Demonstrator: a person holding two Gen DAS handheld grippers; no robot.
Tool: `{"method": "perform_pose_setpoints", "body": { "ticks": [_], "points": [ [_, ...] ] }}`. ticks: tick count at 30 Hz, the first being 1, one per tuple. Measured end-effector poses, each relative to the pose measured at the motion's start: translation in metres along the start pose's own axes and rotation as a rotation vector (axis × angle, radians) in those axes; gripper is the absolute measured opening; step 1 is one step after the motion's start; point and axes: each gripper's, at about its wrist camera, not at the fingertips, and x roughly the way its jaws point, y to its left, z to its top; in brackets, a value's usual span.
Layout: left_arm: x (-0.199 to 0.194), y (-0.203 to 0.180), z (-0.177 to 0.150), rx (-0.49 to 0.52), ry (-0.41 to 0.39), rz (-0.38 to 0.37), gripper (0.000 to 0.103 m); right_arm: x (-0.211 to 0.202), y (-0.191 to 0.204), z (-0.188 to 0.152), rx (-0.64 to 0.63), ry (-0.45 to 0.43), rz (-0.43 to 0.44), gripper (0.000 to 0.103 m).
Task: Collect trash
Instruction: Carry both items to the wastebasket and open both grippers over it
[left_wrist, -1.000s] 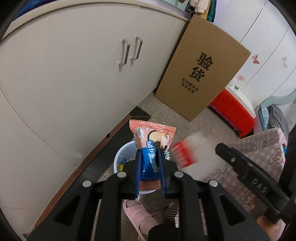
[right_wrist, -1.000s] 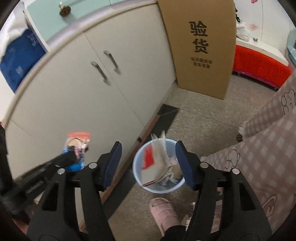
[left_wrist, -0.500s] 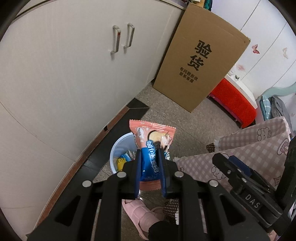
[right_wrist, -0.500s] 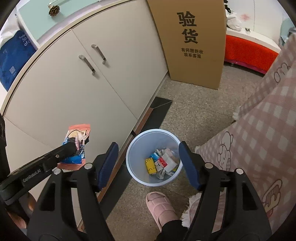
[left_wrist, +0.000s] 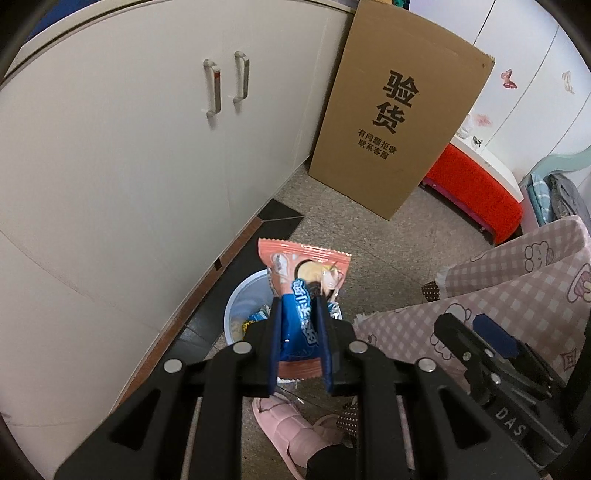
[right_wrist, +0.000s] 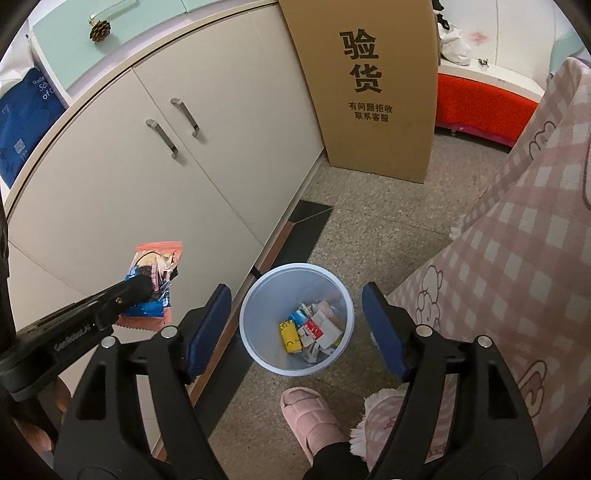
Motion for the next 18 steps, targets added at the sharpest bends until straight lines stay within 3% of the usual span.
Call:
{"method": "perform_pose_setpoints", "body": {
  "ticks": [18],
  "points": [
    [0.014, -0.021, 0.009, 0.034, 0.004, 0.042, 0.019, -0.005, -0.015, 0.002, 0.076, -0.043, -0.005, 0.074]
  ]
}}
